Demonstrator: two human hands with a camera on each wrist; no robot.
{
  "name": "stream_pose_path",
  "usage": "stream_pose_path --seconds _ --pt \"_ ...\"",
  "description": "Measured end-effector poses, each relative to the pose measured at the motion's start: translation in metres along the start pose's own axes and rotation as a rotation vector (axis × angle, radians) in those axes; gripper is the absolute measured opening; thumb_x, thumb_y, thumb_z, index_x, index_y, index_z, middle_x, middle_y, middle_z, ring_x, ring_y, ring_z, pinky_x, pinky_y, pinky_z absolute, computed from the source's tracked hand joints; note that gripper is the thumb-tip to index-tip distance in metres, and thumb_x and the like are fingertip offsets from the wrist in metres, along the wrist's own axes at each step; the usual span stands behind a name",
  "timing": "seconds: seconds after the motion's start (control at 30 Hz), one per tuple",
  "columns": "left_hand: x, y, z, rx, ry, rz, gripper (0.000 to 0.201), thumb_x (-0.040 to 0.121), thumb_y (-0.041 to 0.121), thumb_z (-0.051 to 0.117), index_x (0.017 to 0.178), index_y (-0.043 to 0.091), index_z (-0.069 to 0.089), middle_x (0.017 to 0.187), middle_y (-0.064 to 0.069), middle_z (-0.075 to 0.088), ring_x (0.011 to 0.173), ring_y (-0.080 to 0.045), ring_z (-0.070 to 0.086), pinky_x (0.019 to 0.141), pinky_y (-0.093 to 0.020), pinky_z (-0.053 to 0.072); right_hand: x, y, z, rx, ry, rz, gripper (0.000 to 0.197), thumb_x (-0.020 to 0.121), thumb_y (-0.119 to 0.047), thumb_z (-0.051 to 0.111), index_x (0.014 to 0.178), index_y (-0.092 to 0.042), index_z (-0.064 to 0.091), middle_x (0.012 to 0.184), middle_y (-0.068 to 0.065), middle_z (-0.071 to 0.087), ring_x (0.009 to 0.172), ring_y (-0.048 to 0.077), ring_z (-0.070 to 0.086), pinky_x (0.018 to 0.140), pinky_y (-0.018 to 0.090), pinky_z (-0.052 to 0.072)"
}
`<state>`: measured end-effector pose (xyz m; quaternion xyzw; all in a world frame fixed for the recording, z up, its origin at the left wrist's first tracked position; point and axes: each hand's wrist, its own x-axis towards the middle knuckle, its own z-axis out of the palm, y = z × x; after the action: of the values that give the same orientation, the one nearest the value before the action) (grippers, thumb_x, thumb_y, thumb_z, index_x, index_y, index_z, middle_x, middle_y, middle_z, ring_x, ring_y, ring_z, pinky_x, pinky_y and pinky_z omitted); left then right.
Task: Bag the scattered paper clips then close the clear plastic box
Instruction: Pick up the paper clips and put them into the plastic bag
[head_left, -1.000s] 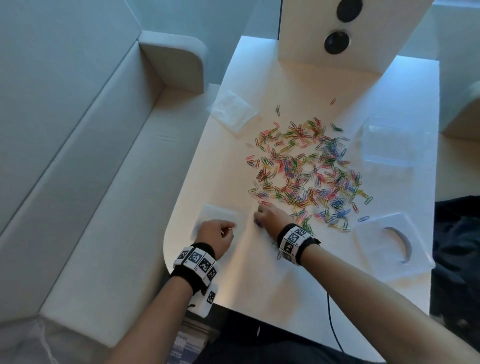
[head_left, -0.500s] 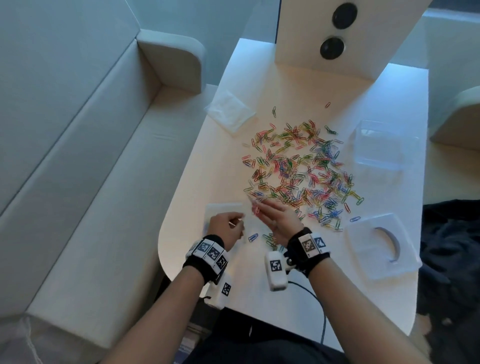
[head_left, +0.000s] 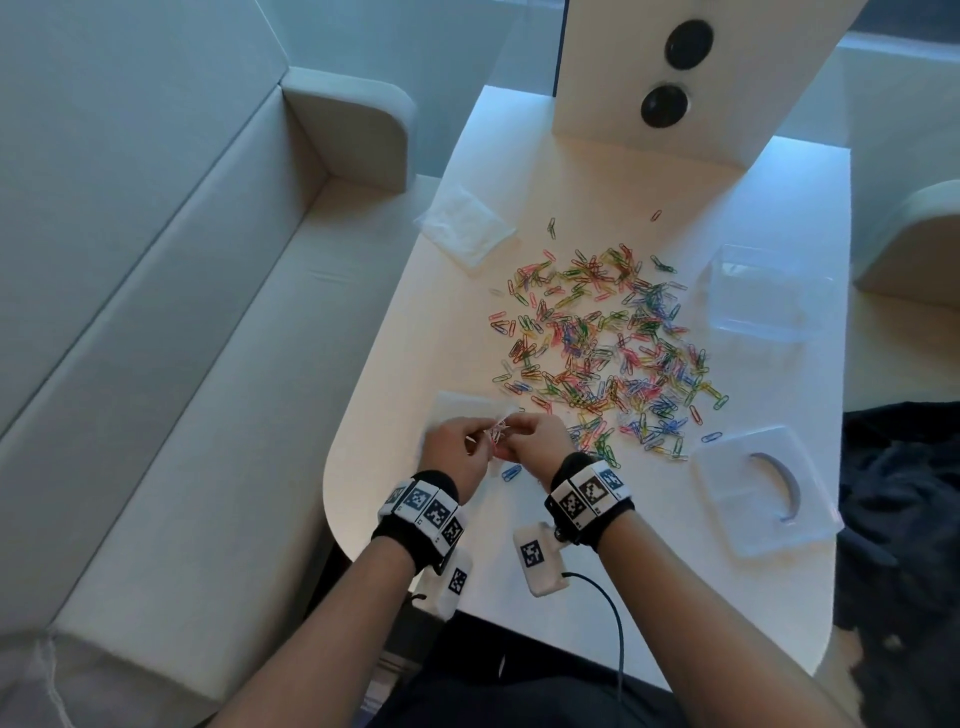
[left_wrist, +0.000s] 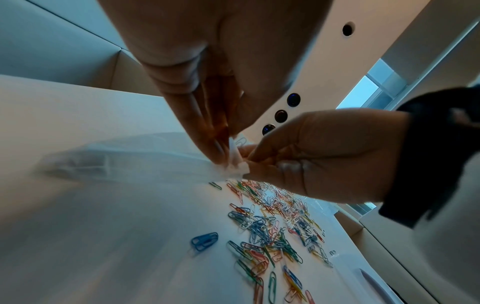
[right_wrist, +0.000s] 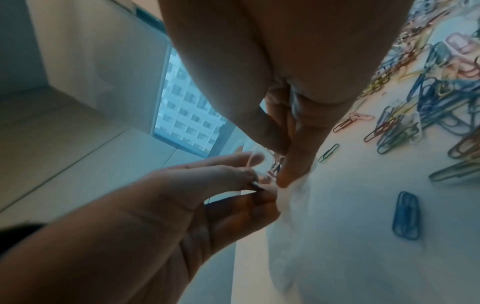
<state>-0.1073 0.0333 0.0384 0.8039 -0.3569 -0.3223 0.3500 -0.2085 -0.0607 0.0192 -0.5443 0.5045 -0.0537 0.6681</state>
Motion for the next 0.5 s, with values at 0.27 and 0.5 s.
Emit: stream_pose_path --seconds 0.27,0.5 --pt "-0.003 -0.001 -0.001 -0.044 -0.033 0.005 0.024 0.089 0.008 0.061 0.110 0.011 0.072 0.084 0.001 0.069 0.075 -0.016 0.070 0.080 -0.032 0.059 -0.015 -0.009 0.004 -0.584 0.087 -0.183 0.025 0.091 -0.009 0.054 0.094 -0.015 0.078 0.087 0.005 0.074 0.069 0.015 0.060 0.062 0.022 0.046" --pt "-0.004 -0.005 -0.011 0.002 0.041 -0.015 0.027 0.088 0.011 0.059 0.111 0.017 0.072 0.093 -0.005 0.075 0.077 -0.017 0.071 0.086 -0.033 0.057 -0.026 -0.008 -0.006 -0.586 0.238 -0.474 0.027 0.090 -0.004 0.052 0.099 -0.014 0.075 0.097 0.003 0.070 0.088 0.017 0.061 0.082 0.030 0.050"
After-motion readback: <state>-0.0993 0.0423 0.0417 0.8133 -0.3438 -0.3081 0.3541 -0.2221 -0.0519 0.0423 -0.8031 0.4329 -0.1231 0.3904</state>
